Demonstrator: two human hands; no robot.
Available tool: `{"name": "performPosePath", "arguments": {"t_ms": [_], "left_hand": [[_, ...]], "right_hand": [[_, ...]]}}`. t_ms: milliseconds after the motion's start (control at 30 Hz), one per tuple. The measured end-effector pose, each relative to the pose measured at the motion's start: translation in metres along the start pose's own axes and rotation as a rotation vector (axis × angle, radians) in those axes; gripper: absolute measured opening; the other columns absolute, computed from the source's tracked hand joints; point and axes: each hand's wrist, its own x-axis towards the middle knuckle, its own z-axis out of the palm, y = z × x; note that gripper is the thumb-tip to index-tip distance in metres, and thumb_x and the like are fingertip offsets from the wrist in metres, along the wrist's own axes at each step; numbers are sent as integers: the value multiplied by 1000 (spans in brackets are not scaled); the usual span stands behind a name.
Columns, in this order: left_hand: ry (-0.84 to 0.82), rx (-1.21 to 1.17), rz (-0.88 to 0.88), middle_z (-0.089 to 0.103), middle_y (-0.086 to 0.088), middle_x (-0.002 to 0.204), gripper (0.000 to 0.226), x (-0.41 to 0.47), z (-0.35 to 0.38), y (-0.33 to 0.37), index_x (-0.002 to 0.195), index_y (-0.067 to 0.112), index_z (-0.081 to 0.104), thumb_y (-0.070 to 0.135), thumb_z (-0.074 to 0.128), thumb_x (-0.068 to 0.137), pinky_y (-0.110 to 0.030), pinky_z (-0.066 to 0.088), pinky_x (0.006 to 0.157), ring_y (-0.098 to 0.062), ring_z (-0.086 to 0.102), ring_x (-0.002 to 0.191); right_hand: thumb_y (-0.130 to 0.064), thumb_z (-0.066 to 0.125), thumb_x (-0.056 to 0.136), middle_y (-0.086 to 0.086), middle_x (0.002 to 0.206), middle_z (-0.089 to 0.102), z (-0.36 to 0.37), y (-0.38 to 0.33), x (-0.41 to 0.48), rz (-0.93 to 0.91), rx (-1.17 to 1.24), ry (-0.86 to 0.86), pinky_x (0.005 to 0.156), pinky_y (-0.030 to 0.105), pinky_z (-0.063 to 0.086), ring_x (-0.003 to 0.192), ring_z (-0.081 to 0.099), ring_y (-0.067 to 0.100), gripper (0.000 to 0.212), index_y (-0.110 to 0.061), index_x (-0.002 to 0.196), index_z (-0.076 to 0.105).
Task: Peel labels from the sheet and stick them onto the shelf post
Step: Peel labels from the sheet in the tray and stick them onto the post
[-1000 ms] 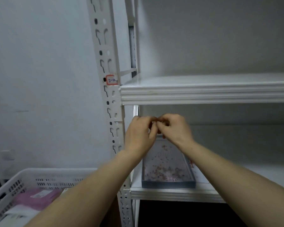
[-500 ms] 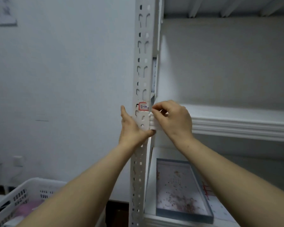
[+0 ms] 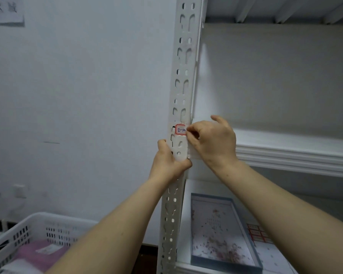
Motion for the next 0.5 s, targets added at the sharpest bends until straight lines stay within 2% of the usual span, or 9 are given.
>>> {"name": "performPosePath", "arguments": {"t_ms": [133, 267, 333, 400, 500], "left_hand": [[4, -2, -9, 56, -1, 83, 48, -1, 0, 1, 103, 15, 34, 19, 67, 68, -46, 56, 66, -25, 60, 77], [-1, -2, -5, 50, 2, 76, 47, 0, 0, 1, 100, 13, 33, 18, 68, 69, -36, 49, 58, -21, 53, 67], [-7, 1, -12, 51, 2, 77, 48, 0, 0, 0, 101, 14, 33, 19, 69, 69, -34, 48, 56, -19, 53, 67], [-12, 1, -12, 53, 1, 80, 49, 0, 0, 0, 102, 15, 33, 21, 69, 69, -37, 50, 58, -21, 56, 70], [-14, 4, -13, 56, -1, 83, 50, 0, 0, -1, 102, 15, 33, 23, 69, 67, -42, 54, 64, -25, 59, 75]], "right_hand": [[-12, 78, 48, -2, 36, 49, -9, -8, 12, -102, -172, -140, 88, 39, 52, 32, 46, 18, 23, -17, 44, 56], [-17, 78, 29, -2, 31, 42, -15, -18, 24, -222, -209, -198, 78, 33, 56, 27, 37, 17, 29, -16, 39, 51], [-21, 77, 26, -3, 32, 42, -16, -20, 26, -254, -248, -200, 78, 27, 54, 29, 28, 20, 29, -16, 39, 51], [-20, 78, 28, -2, 33, 43, -14, -19, 27, -280, -264, -172, 82, 32, 44, 38, 18, 21, 31, -14, 40, 50], [-16, 77, 35, 3, 36, 45, -11, -14, 26, -272, -241, -147, 80, 35, 33, 37, 21, 22, 30, -9, 46, 50]]}}
